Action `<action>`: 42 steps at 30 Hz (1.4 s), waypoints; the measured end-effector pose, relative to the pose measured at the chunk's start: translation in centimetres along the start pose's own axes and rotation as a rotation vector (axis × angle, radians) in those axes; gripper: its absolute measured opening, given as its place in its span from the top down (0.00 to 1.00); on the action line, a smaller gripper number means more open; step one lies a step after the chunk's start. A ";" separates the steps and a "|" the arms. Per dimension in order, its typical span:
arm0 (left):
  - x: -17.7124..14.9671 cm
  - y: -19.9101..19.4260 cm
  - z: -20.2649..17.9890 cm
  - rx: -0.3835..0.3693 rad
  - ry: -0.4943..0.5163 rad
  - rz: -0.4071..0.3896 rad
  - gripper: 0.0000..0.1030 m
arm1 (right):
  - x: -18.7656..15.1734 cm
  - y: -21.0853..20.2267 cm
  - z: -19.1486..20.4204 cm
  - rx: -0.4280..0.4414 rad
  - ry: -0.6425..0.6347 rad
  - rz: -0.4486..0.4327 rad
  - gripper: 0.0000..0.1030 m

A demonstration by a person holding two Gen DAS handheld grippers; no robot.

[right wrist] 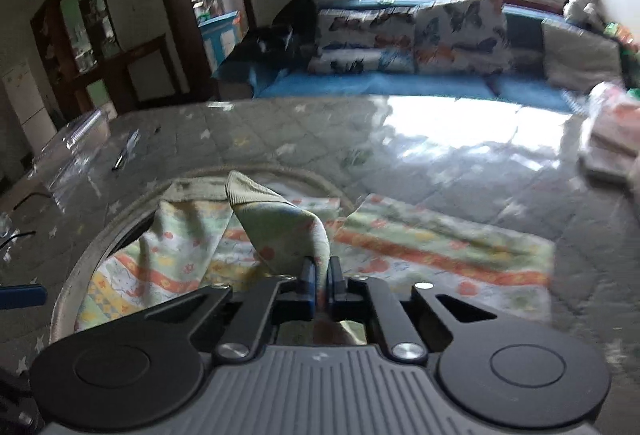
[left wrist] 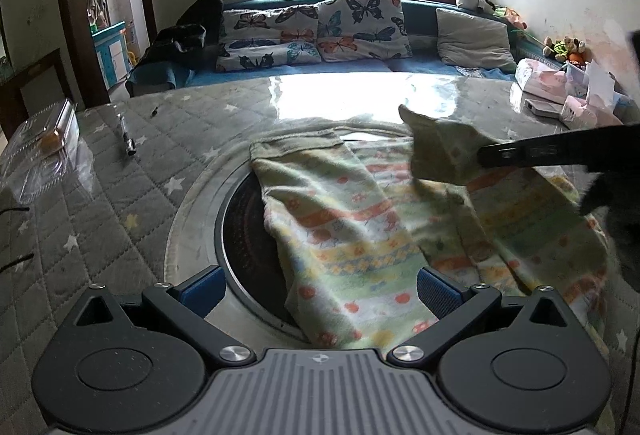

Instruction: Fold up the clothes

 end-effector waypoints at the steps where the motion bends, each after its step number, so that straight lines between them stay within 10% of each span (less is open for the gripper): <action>1: 0.2 0.0 -0.1 -0.001 0.002 -0.004 0.00 | 0.2 -0.8 -0.3 -0.013 0.001 -0.016 0.96; 12: 2.7 1.8 -2.3 -0.010 0.032 -0.014 0.02 | -1.8 -11.9 -6.0 -0.230 0.089 -0.173 0.96; 29: 4.9 9.0 -3.3 0.088 0.069 0.046 0.12 | -13.1 -20.2 -14.9 -0.482 0.353 -0.090 0.79; 35: 4.2 10.2 -3.1 0.096 0.075 0.067 0.21 | -13.8 -22.4 -16.9 -0.578 0.370 -0.108 0.70; 42: 4.4 9.9 -2.4 0.079 0.079 0.059 0.59 | -13.2 -22.6 -16.8 -0.559 0.372 -0.131 0.68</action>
Point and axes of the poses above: each gripper's, at about its wrist camera, not at the fingertips, and y roughly the way its jaws point, z to its left, x to its top, the point moved 9 cm from there along y, roughly the way its jaws point, and after that the axes turned 2 degrees about -z, right-handed, at the moved point
